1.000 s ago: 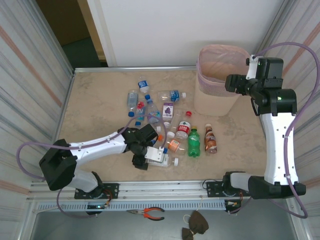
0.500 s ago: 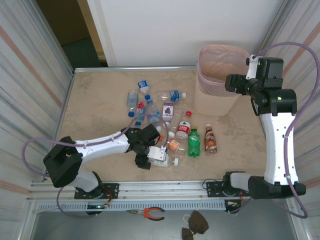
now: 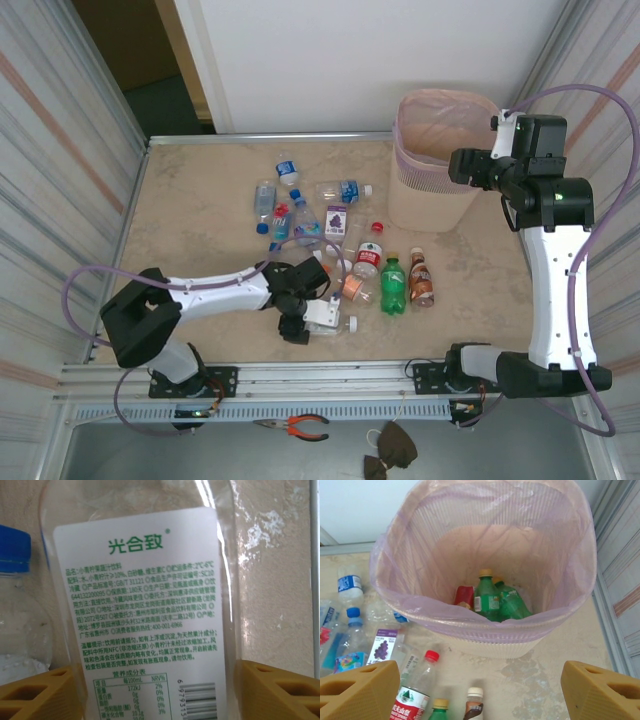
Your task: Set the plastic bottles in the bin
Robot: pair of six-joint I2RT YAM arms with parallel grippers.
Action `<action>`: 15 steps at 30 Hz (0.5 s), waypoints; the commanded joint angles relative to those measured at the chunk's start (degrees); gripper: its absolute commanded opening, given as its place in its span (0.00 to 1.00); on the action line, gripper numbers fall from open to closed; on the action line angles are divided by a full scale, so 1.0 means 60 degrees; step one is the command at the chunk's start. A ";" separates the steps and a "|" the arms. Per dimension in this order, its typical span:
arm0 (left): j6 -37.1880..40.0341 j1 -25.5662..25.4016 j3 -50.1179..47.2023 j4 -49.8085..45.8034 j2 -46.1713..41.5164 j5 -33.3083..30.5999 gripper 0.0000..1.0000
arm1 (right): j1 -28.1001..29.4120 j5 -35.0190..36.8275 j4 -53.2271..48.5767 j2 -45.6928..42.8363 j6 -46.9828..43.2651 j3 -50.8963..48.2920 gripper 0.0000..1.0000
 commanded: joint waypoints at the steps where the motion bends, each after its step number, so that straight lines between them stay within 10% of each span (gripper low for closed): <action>1: -0.0411 -0.0118 -0.0226 0.0193 0.0106 -0.0103 0.72 | -0.0085 -0.0065 0.0107 -0.0085 -0.0208 0.0145 0.83; 15: -0.0384 -0.0148 -0.0287 0.0091 -0.0498 -0.0329 0.60 | -0.0076 -0.0146 0.0139 -0.0203 -0.0191 0.0157 0.83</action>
